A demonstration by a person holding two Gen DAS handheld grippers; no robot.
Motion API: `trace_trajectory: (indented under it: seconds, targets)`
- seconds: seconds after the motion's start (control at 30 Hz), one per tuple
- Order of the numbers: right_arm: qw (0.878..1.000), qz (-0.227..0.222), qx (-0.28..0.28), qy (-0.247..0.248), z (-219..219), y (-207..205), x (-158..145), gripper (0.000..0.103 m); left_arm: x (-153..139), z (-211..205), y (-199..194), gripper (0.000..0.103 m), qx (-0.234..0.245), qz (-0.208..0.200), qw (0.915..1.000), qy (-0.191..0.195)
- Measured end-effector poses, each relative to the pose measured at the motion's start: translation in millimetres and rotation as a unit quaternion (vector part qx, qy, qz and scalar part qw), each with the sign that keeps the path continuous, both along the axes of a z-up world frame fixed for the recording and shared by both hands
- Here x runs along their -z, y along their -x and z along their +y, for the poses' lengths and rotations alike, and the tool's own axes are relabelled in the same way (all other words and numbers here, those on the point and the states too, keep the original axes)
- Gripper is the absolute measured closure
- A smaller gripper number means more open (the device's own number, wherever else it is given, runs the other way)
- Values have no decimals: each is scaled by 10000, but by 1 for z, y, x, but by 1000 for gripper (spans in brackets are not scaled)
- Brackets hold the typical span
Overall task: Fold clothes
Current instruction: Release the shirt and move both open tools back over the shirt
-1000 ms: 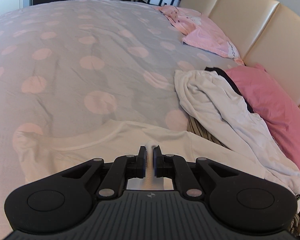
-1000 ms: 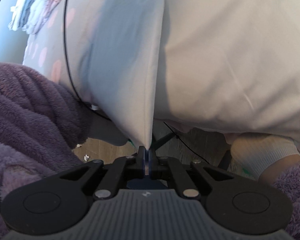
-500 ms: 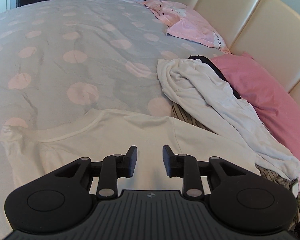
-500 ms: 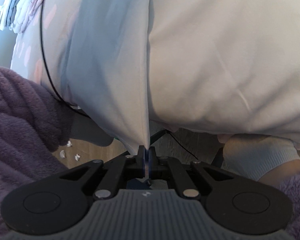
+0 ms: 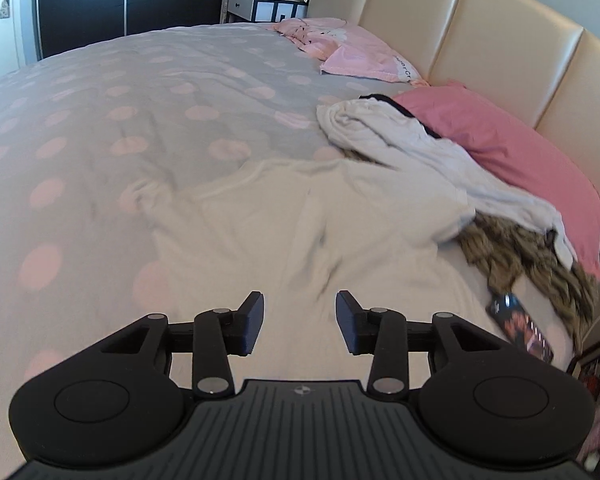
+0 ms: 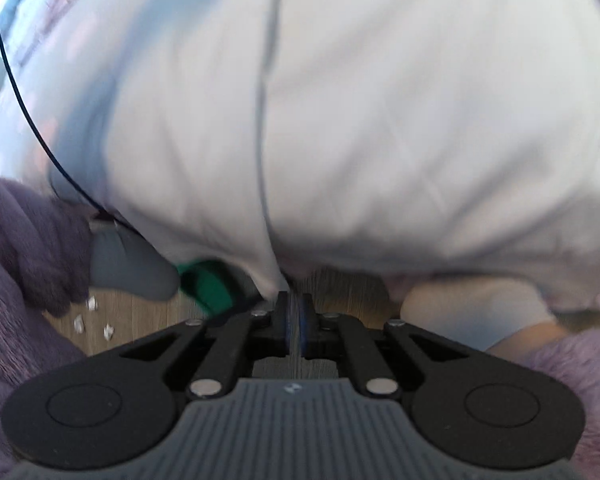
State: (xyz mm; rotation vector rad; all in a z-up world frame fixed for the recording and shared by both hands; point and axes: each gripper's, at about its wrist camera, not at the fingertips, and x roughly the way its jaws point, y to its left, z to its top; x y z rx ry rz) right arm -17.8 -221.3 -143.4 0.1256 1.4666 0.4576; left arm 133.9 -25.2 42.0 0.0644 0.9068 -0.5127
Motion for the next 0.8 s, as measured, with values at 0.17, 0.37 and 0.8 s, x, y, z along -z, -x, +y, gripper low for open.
trace_trajectory:
  seconds: [0.17, 0.37, 0.8]
  targets:
    - [9986, -506, -140, -34, 6, -13, -31, 96, 16, 33, 44, 65, -233, 191, 9993, -209]
    - [9951, -938, -197, 225, 6, -53, -63, 95, 20, 64, 53, 65, -590, 139, 9976, -323]
    - [9863, -1275, 529, 905, -46, -217, -88, 90, 64, 52, -49, 66, -1010, 350, 9942, 82]
